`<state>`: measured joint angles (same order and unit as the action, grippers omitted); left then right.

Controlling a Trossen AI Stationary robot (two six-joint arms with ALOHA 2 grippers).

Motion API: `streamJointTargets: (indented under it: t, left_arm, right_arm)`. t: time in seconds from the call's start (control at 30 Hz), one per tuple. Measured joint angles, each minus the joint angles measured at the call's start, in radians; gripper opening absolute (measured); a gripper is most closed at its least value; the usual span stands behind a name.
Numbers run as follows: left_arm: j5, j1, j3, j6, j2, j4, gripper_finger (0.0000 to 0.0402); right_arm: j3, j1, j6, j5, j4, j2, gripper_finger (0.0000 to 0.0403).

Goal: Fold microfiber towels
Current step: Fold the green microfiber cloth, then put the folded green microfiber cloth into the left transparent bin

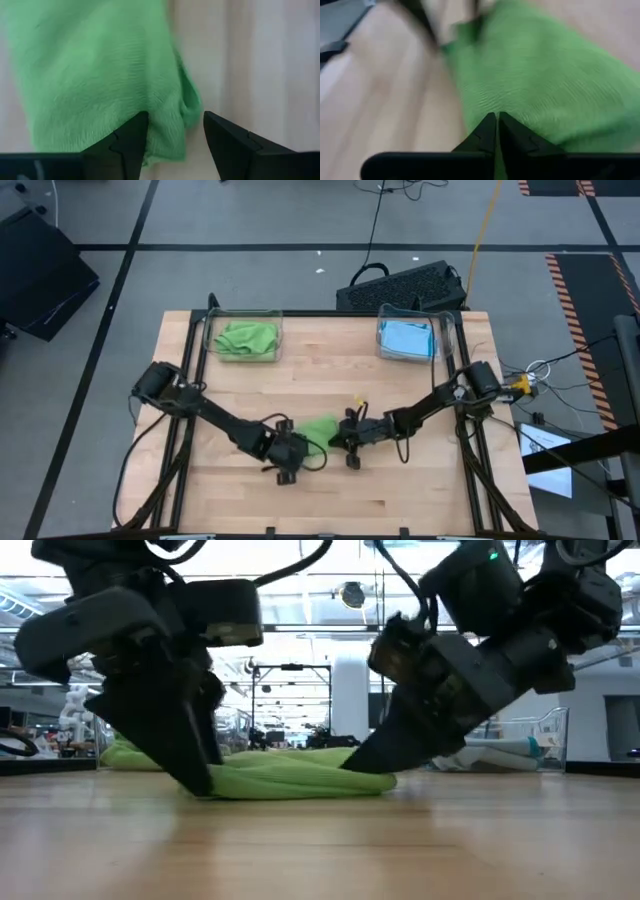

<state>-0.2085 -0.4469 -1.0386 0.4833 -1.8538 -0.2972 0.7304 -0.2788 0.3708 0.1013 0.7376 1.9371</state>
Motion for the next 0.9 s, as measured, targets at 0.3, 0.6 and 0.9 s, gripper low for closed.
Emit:
streamJointTargets:
  t: [0.3, 0.6, 0.9]
  left_arm:
    - [0.036, 0.048, 0.008, -0.035, 0.173, -0.262, 0.0200]
    - [-0.147, 0.005, 0.005, 0.036, 0.265, -0.200, 0.0200]
    - [-0.336, 0.014, 0.030, 0.165, 0.198, -0.050, 0.0200]
  right_arm:
    - [0.133, -0.068, -0.101, 0.082, -0.039, -0.008, 0.0022]
    - [0.130, -0.043, -0.354, 0.112, -0.526, -0.242, 0.0089]
    - [-0.059, -0.071, -0.885, 0.139, -0.450, -0.290, 0.0192]
